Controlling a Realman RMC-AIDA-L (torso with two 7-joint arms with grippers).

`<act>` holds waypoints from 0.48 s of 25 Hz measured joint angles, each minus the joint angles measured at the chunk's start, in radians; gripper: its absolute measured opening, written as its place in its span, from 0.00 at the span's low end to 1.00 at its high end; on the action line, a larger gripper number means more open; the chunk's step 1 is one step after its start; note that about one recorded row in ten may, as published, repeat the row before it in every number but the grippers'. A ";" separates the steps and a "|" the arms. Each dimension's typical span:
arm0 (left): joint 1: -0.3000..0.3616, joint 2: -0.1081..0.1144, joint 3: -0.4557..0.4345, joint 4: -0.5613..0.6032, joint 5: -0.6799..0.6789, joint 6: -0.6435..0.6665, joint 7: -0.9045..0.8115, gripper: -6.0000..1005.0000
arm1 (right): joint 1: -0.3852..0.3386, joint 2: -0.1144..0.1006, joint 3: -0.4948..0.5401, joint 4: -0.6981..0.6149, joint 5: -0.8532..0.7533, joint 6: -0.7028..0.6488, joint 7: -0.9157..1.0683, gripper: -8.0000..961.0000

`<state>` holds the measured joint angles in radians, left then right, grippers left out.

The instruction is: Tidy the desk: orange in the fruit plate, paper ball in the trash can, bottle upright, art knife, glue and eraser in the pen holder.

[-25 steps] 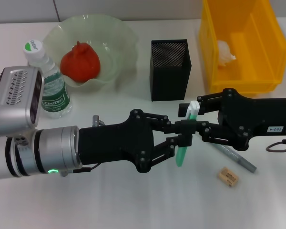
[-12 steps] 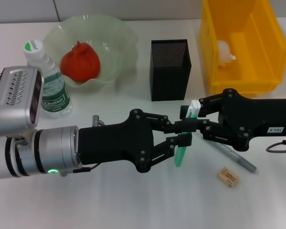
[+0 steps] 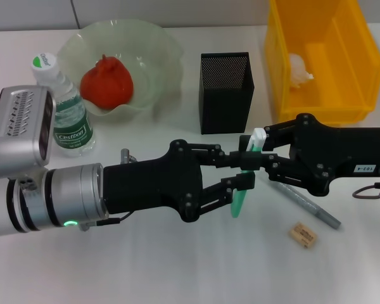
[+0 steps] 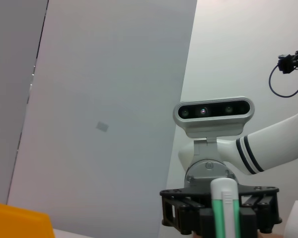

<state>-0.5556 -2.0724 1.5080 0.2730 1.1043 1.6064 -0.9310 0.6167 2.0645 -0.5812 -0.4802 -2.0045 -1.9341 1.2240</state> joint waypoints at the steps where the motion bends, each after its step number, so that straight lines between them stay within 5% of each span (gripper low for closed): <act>1: -0.001 0.000 0.000 0.000 0.000 -0.002 0.000 0.34 | 0.000 0.000 0.000 0.000 0.000 0.000 0.000 0.19; 7: 0.001 0.000 0.000 0.000 -0.002 -0.012 0.007 0.36 | -0.002 0.000 0.005 0.000 0.000 0.000 0.000 0.19; 12: -0.003 0.001 0.000 0.000 0.001 -0.013 0.005 0.53 | -0.004 0.000 0.005 -0.001 0.000 0.000 0.000 0.19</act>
<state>-0.5583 -2.0714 1.5079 0.2731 1.1058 1.5931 -0.9264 0.6127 2.0647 -0.5766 -0.4816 -2.0046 -1.9344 1.2241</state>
